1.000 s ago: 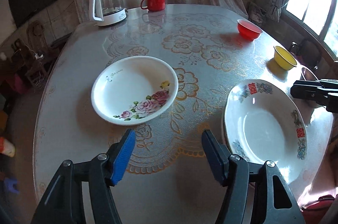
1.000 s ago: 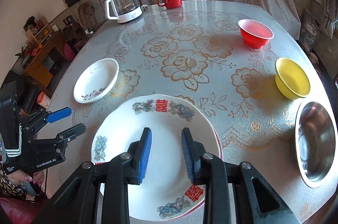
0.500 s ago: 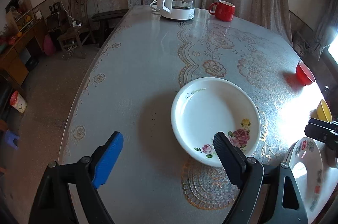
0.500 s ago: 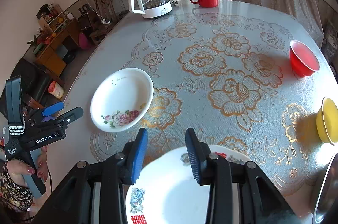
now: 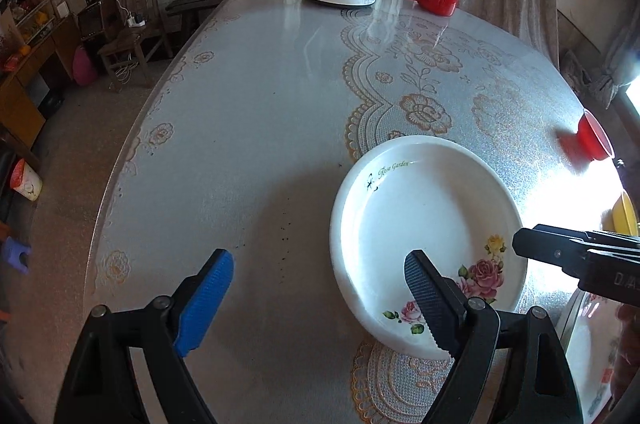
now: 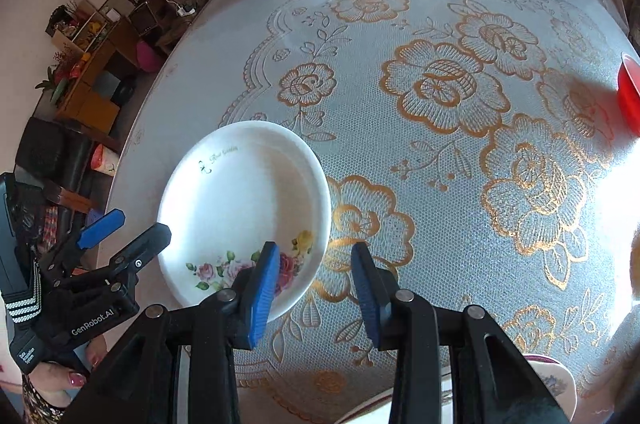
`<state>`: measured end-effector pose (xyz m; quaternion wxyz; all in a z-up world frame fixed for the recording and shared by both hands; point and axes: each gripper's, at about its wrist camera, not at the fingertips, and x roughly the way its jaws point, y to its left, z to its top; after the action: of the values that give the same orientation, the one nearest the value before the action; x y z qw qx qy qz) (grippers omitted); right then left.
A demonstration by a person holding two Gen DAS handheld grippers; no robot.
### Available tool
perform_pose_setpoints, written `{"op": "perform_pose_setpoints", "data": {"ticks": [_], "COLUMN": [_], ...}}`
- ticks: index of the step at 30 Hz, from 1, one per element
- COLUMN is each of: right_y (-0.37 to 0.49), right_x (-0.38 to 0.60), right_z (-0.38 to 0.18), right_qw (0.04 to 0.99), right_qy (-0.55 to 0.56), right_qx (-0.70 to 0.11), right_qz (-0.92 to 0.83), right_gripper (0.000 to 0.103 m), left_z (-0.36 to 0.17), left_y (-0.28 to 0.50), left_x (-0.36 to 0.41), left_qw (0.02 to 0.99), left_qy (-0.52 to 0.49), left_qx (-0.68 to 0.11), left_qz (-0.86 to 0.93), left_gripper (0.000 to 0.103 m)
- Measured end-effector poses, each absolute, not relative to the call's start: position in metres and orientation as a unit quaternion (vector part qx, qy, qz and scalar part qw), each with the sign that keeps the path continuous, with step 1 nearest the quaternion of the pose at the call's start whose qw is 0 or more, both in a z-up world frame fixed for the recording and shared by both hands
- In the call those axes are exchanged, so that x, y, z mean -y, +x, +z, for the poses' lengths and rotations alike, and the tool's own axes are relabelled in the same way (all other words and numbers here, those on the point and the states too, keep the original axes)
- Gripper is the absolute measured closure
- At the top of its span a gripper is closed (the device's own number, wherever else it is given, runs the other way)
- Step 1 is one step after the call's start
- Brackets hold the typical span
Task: Organize plates and bowls
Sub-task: 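Close the right gripper on the rim of the rose-print bowl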
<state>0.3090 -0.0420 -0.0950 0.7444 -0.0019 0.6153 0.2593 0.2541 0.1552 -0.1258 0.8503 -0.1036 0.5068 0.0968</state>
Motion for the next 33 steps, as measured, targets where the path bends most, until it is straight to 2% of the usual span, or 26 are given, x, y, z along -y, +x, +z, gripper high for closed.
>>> {"op": "perform_pose_setpoints", "data": {"ticks": [6, 14, 22, 24, 26, 33], "right_y": [0.317, 0.318, 0.314, 0.313, 0.313, 0.313], "right_x": [0.035, 0.027, 0.013, 0.012, 0.012, 0.018], "right_z": [-0.108, -0.12, -0.124, -0.125, -0.126, -0.128], "right_qw": [0.737, 0.731, 0.736, 0.738, 0.74, 0.742], "right_qy": [0.009, 0.013, 0.003, -0.002, -0.014, -0.007], "right_qx": [-0.627, -0.633, -0.626, -0.624, -0.622, -0.618], "right_qz": [0.252, 0.255, 0.258, 0.257, 0.255, 0.261], "right_gripper": [0.066, 0.075, 0.075, 0.078, 0.087, 0.089], "left_z": [-0.129, -0.135, -0.142, -0.144, -0.145, -0.147], "left_y": [0.26, 0.261, 0.264, 0.264, 0.265, 0.267], "left_x": [-0.155, -0.155, -0.153, -0.152, -0.151, -0.149], "left_qw": [0.85, 0.848, 0.846, 0.844, 0.844, 0.846], "left_qy": [-0.101, -0.107, -0.104, -0.104, -0.102, -0.1], "left_qx": [-0.509, -0.512, -0.517, -0.52, -0.521, -0.519], "left_qz": [0.095, 0.086, 0.08, 0.079, 0.077, 0.072], "left_gripper": [0.015, 0.018, 0.022, 0.022, 0.022, 0.023]}}
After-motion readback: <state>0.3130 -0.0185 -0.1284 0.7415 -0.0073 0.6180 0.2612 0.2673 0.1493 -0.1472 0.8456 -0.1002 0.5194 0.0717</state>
